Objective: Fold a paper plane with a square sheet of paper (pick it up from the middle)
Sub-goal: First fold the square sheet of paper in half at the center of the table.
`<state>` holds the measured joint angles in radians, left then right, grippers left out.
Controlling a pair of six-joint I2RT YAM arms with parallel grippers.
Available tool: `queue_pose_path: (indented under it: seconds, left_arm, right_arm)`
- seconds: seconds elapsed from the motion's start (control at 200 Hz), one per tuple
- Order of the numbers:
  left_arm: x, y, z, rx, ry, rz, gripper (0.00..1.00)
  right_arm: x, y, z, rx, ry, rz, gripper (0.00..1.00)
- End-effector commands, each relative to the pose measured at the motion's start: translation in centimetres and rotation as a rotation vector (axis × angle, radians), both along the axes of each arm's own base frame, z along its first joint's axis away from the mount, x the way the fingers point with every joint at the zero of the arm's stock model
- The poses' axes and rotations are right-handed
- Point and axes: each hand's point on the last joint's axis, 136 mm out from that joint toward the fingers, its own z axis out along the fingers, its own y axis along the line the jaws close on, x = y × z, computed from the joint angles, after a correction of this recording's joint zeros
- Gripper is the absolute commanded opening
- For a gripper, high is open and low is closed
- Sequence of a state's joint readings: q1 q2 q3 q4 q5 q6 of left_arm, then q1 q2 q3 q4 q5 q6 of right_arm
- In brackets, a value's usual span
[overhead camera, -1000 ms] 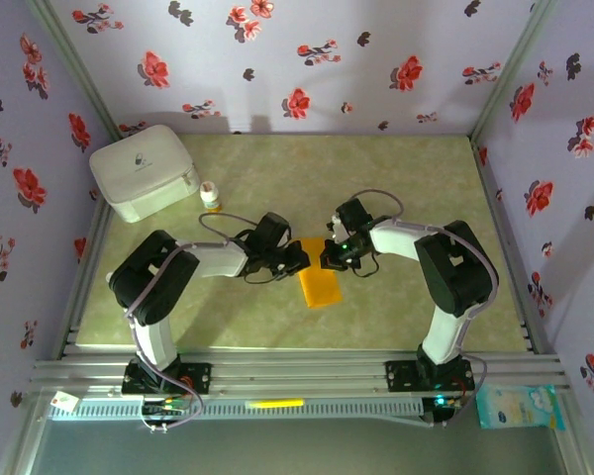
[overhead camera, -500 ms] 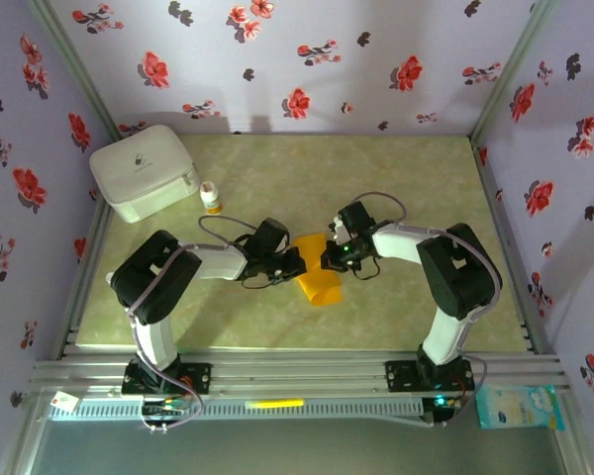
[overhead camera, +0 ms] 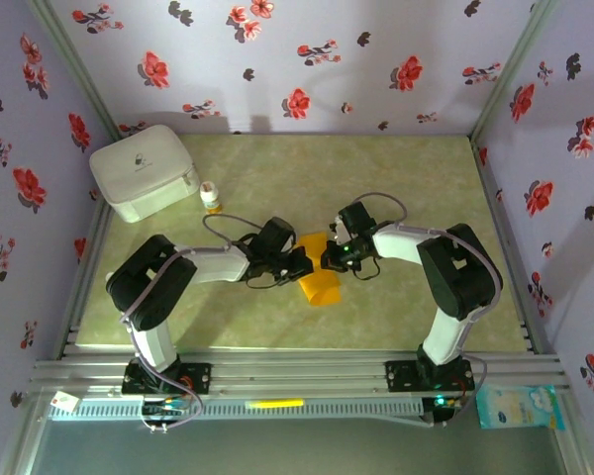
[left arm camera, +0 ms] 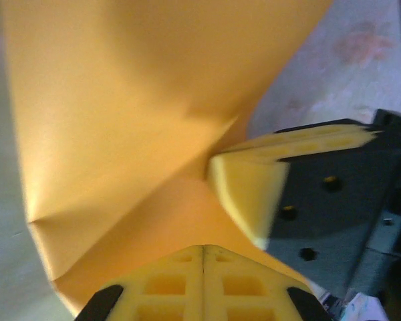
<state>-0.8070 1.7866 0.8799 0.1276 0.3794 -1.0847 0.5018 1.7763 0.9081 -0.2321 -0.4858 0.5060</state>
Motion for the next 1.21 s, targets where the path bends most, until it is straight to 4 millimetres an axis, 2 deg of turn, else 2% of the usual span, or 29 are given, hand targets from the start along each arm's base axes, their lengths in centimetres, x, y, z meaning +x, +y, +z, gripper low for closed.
queue_pose_path:
  seconds: [0.0, 0.125, 0.275, 0.38, 0.545, 0.665, 0.745, 0.895, 1.09, 1.2]
  left_arm:
    - [-1.0, 0.9, -1.5, 0.017, 0.036, 0.013, 0.00]
    - [-2.0, 2.4, -3.3, 0.065, 0.046, 0.014, 0.00]
    - [-2.8, 3.3, -4.4, 0.079, 0.050, 0.014, 0.00]
    - [-2.3, 2.8, -3.0, 0.042, 0.020, 0.019, 0.00]
    - [-0.8, 1.0, 1.5, -0.077, -0.039, 0.051, 0.00]
    - [-0.7, 0.1, 2.2, -0.096, -0.034, 0.042, 0.00]
    - [-1.2, -0.4, 1.7, -0.097, -0.013, 0.027, 0.00]
    - [-2.3, -0.2, -0.5, -0.083, 0.027, 0.027, 0.00]
    - [-4.5, 2.1, -3.9, -0.019, 0.077, 0.041, 0.00]
    - [-5.3, 3.1, -4.5, -0.001, 0.082, 0.044, 0.00]
  right_arm:
    - [-3.6, -4.7, -4.7, -0.232, 0.143, -0.047, 0.00]
    - [-3.7, -4.8, -4.8, -0.232, 0.146, -0.049, 0.00]
    - [-3.8, -4.9, -4.8, -0.238, 0.147, -0.048, 0.00]
    - [-3.8, -5.0, -4.7, -0.241, 0.144, -0.050, 0.00]
    - [-3.8, -5.1, -4.6, -0.244, 0.142, -0.054, 0.00]
    - [-3.7, -5.1, -4.4, -0.246, 0.140, -0.060, 0.00]
    - [-3.8, -5.2, -4.4, -0.248, 0.139, -0.064, 0.00]
    - [-3.8, -5.2, -4.4, -0.248, 0.139, -0.067, 0.00]
    - [-4.0, -5.5, -4.5, -0.257, 0.142, -0.069, 0.00]
    - [-4.1, -5.6, -4.6, -0.260, 0.143, -0.073, 0.00]
